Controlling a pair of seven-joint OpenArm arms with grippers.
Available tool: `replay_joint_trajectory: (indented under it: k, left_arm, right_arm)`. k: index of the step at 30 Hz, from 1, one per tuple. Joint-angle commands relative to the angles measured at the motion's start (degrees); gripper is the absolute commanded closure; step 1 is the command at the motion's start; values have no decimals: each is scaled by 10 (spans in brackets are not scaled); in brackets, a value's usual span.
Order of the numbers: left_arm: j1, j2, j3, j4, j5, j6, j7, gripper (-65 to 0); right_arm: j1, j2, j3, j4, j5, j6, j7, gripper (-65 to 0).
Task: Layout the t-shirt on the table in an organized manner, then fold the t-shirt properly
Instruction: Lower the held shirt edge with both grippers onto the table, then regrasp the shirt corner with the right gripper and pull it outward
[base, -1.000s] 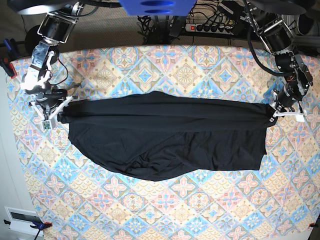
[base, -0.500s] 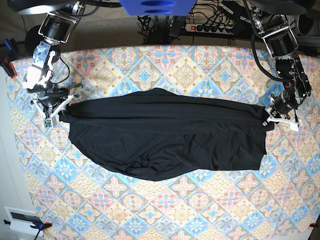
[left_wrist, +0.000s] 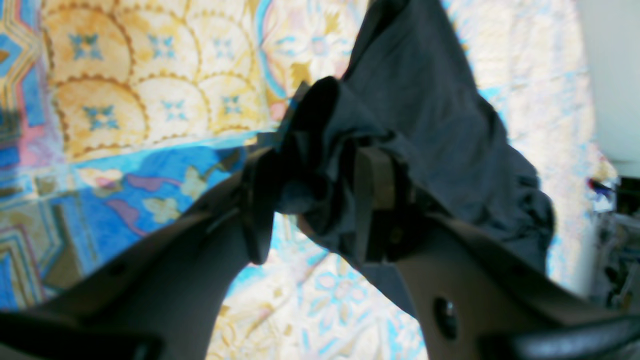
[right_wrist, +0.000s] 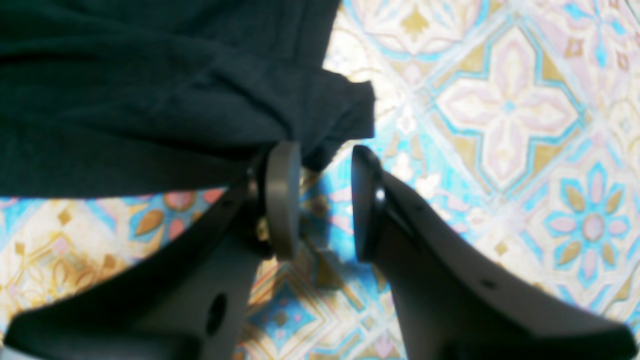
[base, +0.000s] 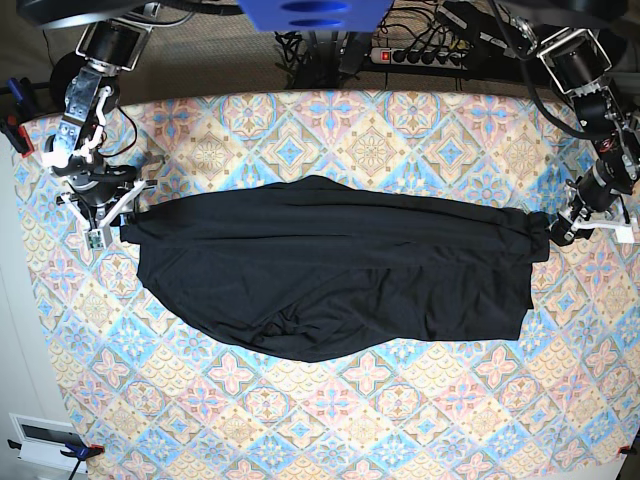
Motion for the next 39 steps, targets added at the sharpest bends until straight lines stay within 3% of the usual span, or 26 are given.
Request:
replay_joint_trajectory:
  k: [1,8,20,35,39]
  left_arm:
    - [9,-14,-4,16,-15,-5,-1,-254]
    - [46,4,10,27,-26,-5,-1,-254]
    - [-15,62,14,-19,70,-5,-5,-254]
    - [-59,105,37,-57,115,-4,-31,-254]
    - [-64,106,37,-57,118,-4,-28,-205]
  right_arm:
    - [4,9,-4,17,6,-1,12,-168]
    - [-5,9,-76,24,6,-1,14,-169]
    - [-3,9,-77,25,6,-1,13,-170]
    - [-4,9,-77,44,6,-1,8,-170]
    - [-16,9,-77,55,6,-1,8,-170]
